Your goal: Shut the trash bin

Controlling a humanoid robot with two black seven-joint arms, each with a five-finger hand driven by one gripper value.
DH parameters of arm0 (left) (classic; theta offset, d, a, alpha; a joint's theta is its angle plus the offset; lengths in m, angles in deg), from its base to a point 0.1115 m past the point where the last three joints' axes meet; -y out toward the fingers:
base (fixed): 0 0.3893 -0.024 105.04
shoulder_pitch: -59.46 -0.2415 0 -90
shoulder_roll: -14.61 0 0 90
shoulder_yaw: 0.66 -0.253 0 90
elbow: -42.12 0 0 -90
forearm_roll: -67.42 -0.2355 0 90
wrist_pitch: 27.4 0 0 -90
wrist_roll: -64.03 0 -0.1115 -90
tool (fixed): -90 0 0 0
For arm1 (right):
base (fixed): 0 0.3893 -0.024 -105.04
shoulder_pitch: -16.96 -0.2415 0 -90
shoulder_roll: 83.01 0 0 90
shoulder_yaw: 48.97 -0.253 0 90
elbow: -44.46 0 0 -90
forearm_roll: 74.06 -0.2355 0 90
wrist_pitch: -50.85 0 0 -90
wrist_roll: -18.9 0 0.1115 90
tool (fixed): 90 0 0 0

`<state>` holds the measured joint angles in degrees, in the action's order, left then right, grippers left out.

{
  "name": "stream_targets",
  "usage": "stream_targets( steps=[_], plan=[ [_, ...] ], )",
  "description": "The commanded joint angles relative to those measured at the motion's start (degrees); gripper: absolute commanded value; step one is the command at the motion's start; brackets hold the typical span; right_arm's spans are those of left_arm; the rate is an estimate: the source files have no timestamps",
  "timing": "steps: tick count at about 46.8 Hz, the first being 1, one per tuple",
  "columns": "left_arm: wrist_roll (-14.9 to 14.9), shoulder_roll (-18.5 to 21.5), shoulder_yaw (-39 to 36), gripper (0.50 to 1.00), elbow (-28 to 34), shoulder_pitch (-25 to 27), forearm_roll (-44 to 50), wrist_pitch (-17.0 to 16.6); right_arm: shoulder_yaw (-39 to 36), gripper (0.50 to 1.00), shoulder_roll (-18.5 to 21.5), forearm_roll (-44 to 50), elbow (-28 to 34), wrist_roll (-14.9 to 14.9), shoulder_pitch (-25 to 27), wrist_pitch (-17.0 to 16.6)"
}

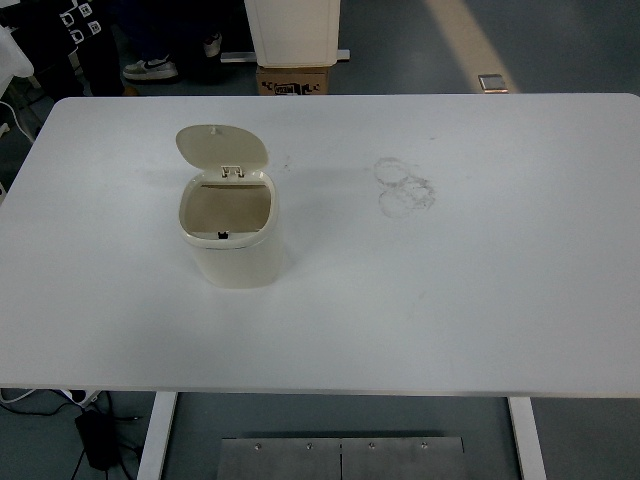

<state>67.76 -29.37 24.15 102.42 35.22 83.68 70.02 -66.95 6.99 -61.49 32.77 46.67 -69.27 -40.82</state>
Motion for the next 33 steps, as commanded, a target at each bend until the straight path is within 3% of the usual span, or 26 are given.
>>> stream_targets(
  steps=[1, 25, 33],
  plan=[
    [0.05, 0.03, -2.38, 1.000, 1.13, 1.83, 0.00, 0.06, -0.04, 0.991, 0.00, 0.00, 0.00, 0.01, 0.00, 0.00],
    [0.84, 1.79, -22.86, 1.000, 10.09, 16.06, -0.35, 0.58, -0.04, 0.991, 0.00, 0.00, 0.00, 0.01, 0.00, 0.00],
    [3.04, 1.79, -28.92, 1.000, 13.26, 20.90, -3.24, 0.76, 0.05, 0.991, 0.00, 0.00, 0.00, 0.01, -0.08, 0.00]
  ],
)
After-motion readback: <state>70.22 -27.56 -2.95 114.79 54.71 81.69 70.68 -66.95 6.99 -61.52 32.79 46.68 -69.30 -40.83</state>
